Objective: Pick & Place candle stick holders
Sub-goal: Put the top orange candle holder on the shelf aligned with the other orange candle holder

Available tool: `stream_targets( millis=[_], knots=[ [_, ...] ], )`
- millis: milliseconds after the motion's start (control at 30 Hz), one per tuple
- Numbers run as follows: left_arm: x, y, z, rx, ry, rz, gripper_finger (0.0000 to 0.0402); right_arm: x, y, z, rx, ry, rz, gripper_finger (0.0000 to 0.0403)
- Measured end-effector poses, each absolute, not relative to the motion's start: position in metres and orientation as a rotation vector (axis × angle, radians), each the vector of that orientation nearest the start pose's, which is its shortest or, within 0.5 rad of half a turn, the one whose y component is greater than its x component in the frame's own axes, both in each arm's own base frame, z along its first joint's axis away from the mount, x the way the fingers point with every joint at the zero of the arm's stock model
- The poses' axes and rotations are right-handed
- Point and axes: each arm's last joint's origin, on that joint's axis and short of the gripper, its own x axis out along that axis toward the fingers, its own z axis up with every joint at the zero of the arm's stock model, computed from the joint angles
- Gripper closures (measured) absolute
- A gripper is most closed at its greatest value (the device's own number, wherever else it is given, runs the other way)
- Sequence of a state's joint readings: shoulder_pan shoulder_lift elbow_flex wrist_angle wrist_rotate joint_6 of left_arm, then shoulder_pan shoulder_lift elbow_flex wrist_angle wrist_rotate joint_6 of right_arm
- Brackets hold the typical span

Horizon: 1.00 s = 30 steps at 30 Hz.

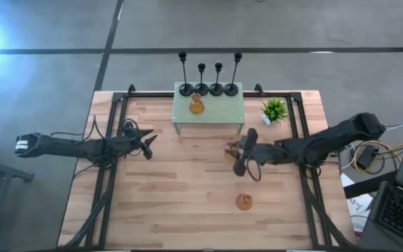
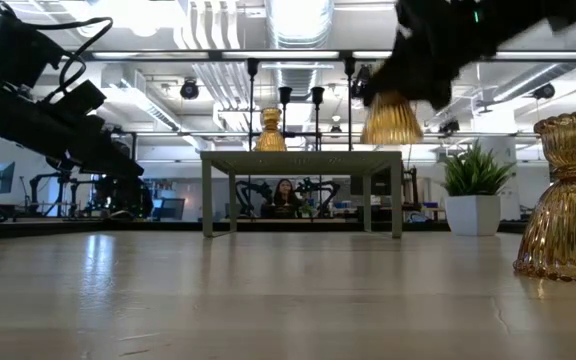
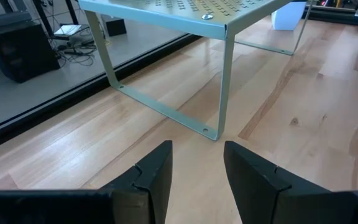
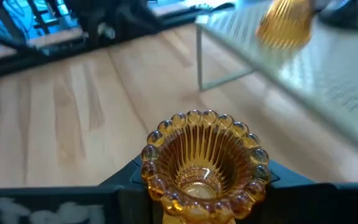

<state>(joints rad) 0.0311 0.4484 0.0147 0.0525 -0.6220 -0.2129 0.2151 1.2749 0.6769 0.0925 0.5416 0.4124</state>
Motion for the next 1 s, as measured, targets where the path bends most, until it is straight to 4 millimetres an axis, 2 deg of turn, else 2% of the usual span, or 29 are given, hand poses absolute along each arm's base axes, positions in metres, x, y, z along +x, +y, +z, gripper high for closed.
stream_targets(
  millis=[200,300,367,500,700,833,1000],
  knots=[
    [0.114,0.02,0.136,-0.091,0.296,0.68,0.0252,0.261,0.022,0.301,0.271,0.383,-0.496,0.0286],
    [0.114,0.02,0.136,-0.092,0.295,0.68,0.0252,0.267,0.005,0.323,0.277,0.386,-0.56,0.0286],
    [0.114,0.02,0.136,-0.092,0.295,0.68,0.0252,0.274,-0.007,0.33,0.278,0.382,-0.593,0.0286],
    [0.114,0.02,0.136,-0.092,0.295,0.68,0.0252,0.292,-0.036,0.327,0.212,0.426,-0.637,0.0286],
    [0.114,0.02,0.136,-0.092,0.294,0.68,0.0252,0.314,-0.072,0.298,0.182,0.353,-0.641,0.0286],
    [0.114,0.02,0.136,-0.092,0.293,0.68,0.0252,0.315,-0.088,0.275,0.172,0.276,-0.671,0.0286],
    [0.114,0.02,0.136,-0.092,0.293,0.68,0.0252,0.31,-0.102,0.254,0.158,0.267,-0.714,0.0286]
  ],
)
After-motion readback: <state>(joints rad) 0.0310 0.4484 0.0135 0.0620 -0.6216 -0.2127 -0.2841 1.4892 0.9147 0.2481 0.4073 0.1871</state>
